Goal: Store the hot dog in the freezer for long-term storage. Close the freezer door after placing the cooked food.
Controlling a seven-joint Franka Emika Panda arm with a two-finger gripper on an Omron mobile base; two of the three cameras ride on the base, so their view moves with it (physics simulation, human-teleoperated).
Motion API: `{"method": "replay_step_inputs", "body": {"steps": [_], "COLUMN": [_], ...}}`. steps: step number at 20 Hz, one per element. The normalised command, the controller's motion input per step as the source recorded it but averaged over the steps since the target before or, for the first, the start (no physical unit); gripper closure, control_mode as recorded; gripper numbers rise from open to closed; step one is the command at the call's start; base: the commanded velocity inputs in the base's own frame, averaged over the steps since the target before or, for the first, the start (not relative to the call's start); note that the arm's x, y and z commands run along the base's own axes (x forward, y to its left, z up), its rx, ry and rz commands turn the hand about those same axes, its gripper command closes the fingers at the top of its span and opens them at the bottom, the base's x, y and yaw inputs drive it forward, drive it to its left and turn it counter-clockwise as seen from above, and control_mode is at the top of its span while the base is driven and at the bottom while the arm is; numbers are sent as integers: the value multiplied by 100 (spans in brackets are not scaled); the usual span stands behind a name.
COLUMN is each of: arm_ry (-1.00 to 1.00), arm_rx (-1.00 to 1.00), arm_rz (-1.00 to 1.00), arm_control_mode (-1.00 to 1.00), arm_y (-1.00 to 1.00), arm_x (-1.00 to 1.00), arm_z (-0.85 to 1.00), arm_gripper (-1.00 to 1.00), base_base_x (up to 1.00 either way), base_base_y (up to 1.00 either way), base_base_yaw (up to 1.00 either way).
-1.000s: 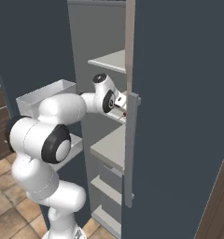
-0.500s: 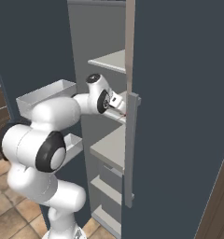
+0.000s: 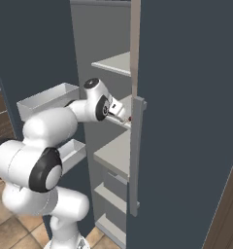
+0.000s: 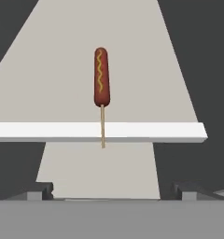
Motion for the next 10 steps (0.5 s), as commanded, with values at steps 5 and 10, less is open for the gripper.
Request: {"method": "replay_step_inputs", "body": {"steps": [5, 10], "arm_ry": [1, 8], "arm_rx": [0, 1], "arm_rz": [1, 6], "arm_control_mode": [-100, -100], "arm_y": [0, 0], "arm_x": [-54, -52], "arm_z": [0, 11], "arm_gripper": [-100, -100], "base_base_x": [0, 0], "base_base_y": [0, 0], "base_base_yaw": [0, 0]}}
